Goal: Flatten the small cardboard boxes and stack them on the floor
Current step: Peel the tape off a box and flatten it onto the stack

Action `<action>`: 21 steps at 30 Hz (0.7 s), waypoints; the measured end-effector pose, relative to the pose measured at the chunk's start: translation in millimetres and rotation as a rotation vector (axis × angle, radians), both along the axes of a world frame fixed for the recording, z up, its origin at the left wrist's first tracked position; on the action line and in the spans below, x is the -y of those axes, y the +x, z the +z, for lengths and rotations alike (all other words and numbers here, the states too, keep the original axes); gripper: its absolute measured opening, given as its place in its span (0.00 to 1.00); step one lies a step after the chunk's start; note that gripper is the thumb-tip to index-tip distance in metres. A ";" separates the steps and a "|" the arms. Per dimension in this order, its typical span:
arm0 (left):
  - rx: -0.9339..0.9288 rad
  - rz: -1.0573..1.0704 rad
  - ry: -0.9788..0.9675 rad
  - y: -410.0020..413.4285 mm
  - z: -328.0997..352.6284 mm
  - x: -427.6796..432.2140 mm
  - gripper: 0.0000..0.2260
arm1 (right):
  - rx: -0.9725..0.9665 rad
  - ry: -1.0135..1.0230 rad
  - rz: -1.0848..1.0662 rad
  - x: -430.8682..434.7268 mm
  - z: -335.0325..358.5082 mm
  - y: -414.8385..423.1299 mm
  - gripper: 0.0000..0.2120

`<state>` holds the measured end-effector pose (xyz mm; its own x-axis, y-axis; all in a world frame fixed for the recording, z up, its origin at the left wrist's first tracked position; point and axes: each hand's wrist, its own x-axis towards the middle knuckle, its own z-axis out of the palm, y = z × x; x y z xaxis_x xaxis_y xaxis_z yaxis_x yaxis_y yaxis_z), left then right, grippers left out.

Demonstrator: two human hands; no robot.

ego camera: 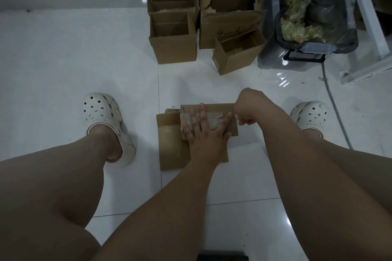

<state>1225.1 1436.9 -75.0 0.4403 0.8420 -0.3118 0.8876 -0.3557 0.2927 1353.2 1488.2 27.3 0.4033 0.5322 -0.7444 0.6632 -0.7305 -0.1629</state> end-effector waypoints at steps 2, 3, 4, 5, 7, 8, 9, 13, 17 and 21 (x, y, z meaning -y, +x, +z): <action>0.017 0.006 -0.004 1.0 0.2 -0.9 0.26 | -0.022 -0.005 -0.005 -2.1 4.4 2.3 0.05; 0.026 0.005 -0.004 1.0 -0.2 -0.9 0.26 | -0.024 -0.006 -0.030 -2.0 5.1 3.4 0.06; 0.033 0.002 -0.002 0.4 -0.7 -1.1 0.26 | -0.027 0.006 -0.059 -2.3 6.0 4.3 0.07; 0.038 0.000 0.001 0.0 -1.1 -1.2 0.26 | -0.030 0.024 -0.088 -2.8 6.9 3.7 0.08; 0.039 -0.006 0.014 -0.3 -0.5 -0.2 0.25 | -0.039 0.040 -0.111 -4.1 9.8 2.7 0.07; 0.035 -0.014 0.022 0.4 0.0 1.0 0.25 | -0.047 0.047 -0.125 -5.0 10.3 2.5 0.07; 0.035 -0.028 0.031 1.2 0.5 2.6 0.25 | -0.056 0.052 -0.143 -5.3 11.0 2.9 0.08; 0.151 -0.084 0.057 3.0 2.7 8.2 0.24 | -0.114 0.080 -0.210 -5.4 9.6 8.6 0.10; 0.323 0.016 0.040 0.3 1.3 4.5 0.23 | -0.194 0.081 -0.187 -6.9 3.8 7.9 0.10; 0.438 0.169 -0.024 6.6 4.1 -4.7 0.23 | -0.244 0.034 -0.072 -11.9 1.1 -1.8 0.12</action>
<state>1231.7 1441.6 -70.8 0.3921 0.9081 -0.1472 0.7236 -0.2056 0.6589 1351.4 1500.1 28.4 0.2518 0.5351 -0.8064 0.5478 -0.7657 -0.3371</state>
